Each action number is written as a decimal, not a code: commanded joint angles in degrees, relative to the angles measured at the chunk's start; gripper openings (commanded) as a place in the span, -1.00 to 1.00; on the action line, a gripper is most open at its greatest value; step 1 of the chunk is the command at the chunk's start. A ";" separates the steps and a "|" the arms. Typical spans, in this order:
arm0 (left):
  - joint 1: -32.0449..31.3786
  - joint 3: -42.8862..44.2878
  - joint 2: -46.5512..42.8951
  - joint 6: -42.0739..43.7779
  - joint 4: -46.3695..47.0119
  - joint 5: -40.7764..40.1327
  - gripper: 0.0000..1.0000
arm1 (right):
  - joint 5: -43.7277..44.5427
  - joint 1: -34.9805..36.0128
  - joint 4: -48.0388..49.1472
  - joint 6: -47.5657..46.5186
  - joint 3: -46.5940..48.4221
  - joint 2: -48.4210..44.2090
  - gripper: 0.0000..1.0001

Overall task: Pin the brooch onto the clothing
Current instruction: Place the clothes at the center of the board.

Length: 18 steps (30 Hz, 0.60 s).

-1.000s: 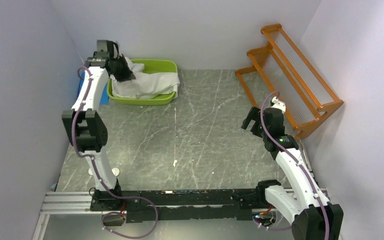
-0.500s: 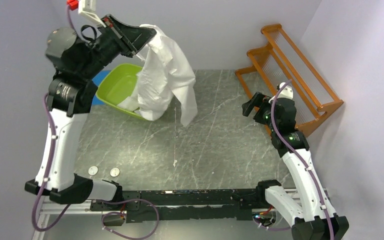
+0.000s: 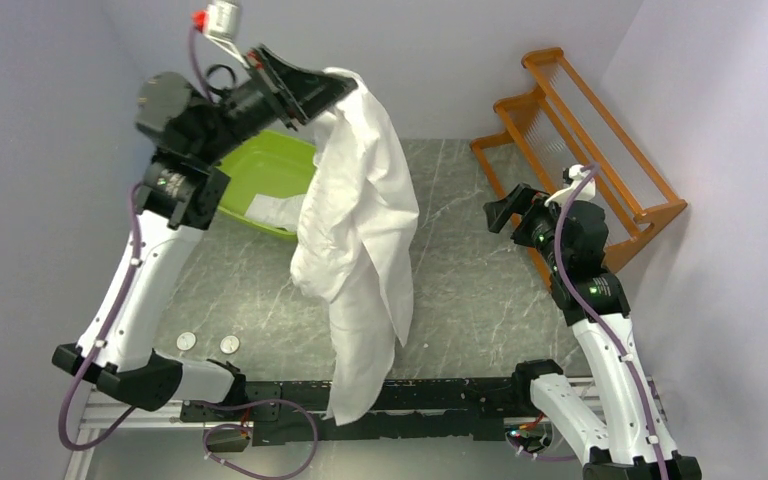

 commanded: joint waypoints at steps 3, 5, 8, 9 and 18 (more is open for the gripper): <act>-2.63 -10.72 4.59 -0.70 -9.47 4.85 0.03 | -3.33 -0.13 1.58 -1.15 1.11 0.74 1.00; -2.63 -12.59 6.14 3.76 -20.26 3.15 0.51 | -5.46 -0.14 1.75 -1.95 0.54 1.45 1.00; -2.61 -17.12 6.85 12.71 -31.68 -2.36 0.84 | -7.86 -0.15 2.40 -2.54 -1.06 2.56 1.00; -2.54 -18.90 6.66 14.41 -34.95 -5.55 0.88 | -9.33 -0.15 2.74 -2.77 -1.47 3.14 1.00; 3.74 -30.63 2.21 18.02 -48.30 -22.14 0.90 | -20.38 5.97 5.35 -3.40 -3.68 14.06 1.00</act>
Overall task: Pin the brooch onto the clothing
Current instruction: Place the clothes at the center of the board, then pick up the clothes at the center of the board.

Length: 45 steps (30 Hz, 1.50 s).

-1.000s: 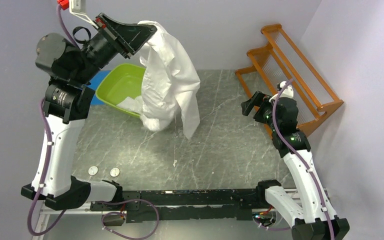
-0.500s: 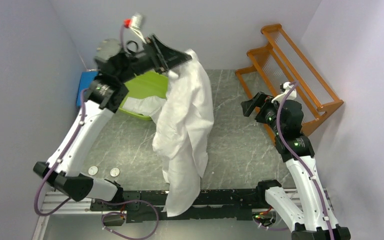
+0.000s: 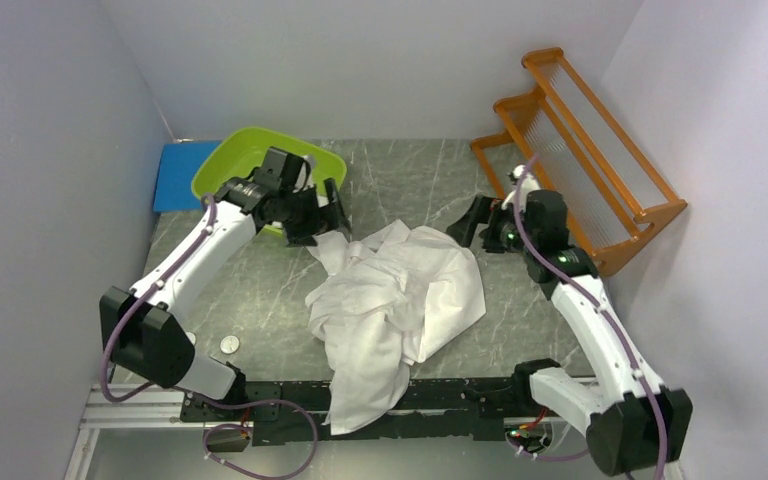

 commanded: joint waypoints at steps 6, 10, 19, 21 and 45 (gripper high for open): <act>17.78 -16.22 -8.31 -0.01 1.14 7.23 0.90 | 2.35 16.42 2.71 -4.04 4.27 12.59 1.00; 22.73 -22.96 -9.38 -2.63 6.15 13.92 0.90 | 8.68 23.41 2.83 -8.44 9.75 18.56 1.00; 25.84 -25.37 -19.02 -3.36 2.78 6.82 0.90 | 8.76 31.19 5.41 -15.22 26.76 41.51 0.92; 27.08 -24.50 -22.16 -2.92 1.31 4.05 0.91 | 7.91 32.03 5.84 -14.93 31.46 47.48 0.89; 27.22 -17.62 -42.88 1.45 -1.90 -6.40 0.90 | -4.44 32.43 13.99 -4.75 55.25 75.79 -0.16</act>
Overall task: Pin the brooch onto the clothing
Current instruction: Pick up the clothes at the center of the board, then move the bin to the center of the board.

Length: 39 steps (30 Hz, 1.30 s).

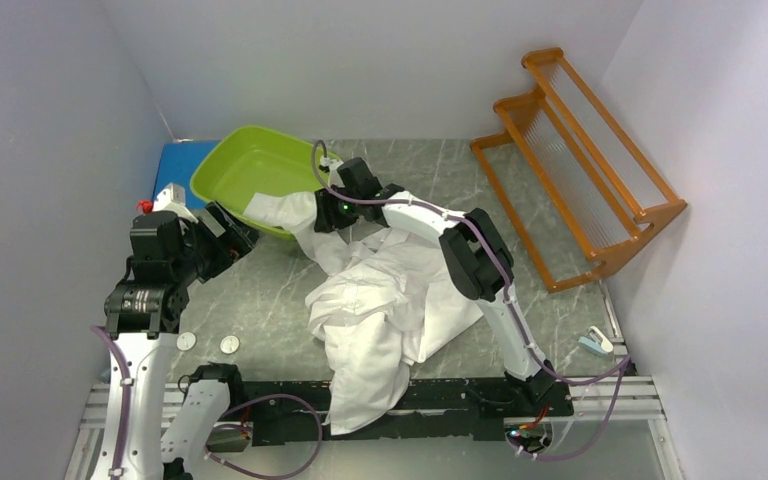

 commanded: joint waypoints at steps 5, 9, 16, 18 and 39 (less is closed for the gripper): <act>0.16 1.51 -0.24 0.98 1.73 -0.56 0.90 | -6.30 -0.03 8.72 1.82 -9.00 -9.64 -1.00; 0.15 0.02 0.76 0.23 1.95 0.30 0.90 | -8.27 -0.02 7.73 0.40 -12.91 -17.48 -1.00; 0.22 -1.71 4.51 -0.24 2.60 1.32 0.90 | -8.70 -0.07 4.20 -2.58 -24.44 -38.59 -1.00; 0.20 -2.70 6.46 -0.90 3.63 2.14 0.90 | -7.44 -0.04 3.13 -2.83 -29.13 -44.90 -1.00; 1.57 1.18 42.38 0.74 14.45 4.38 0.29 | 11.71 -0.10 -12.32 11.13 -61.79 -79.65 0.22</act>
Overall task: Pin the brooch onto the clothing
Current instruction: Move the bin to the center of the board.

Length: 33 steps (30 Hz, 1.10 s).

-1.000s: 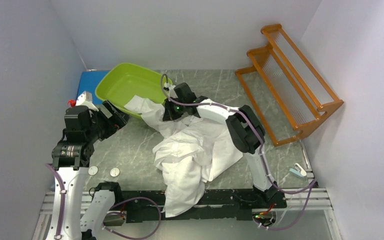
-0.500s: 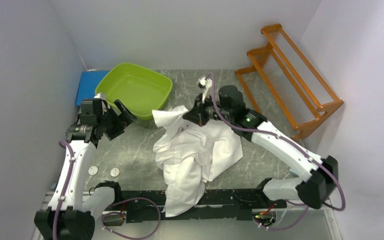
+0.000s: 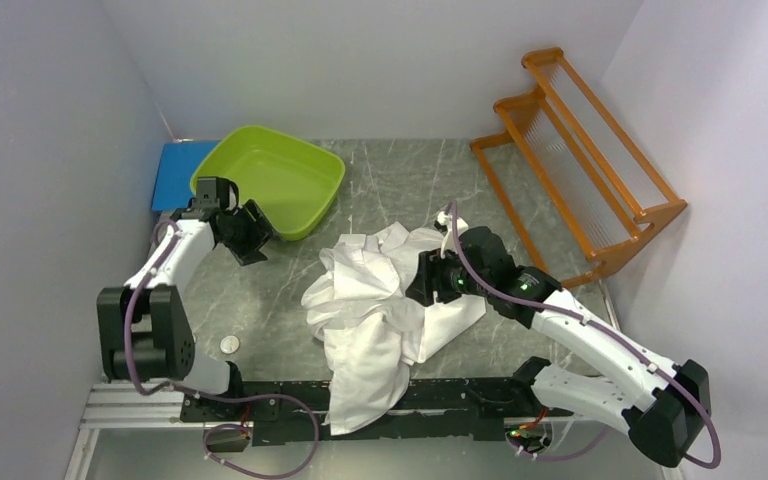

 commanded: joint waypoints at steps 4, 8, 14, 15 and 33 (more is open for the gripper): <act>2.20 3.96 9.27 1.87 3.44 -6.14 0.23 | 4.62 -0.10 0.67 2.53 0.73 -2.48 0.31; 3.45 8.31 15.56 2.11 3.45 -7.20 0.18 | 5.37 -0.11 -0.56 1.05 2.36 -2.86 0.35; 3.59 14.23 22.97 0.35 9.27 -1.28 0.06 | 8.24 -0.16 -1.52 0.16 2.39 -4.71 0.45; 3.53 15.19 23.93 -0.11 9.81 -0.71 0.05 | 8.57 -0.17 -1.81 0.12 2.47 -4.81 0.46; 3.51 26.15 36.76 -10.68 22.18 11.42 0.01 | 10.53 -0.20 -3.85 0.22 2.77 -4.93 0.47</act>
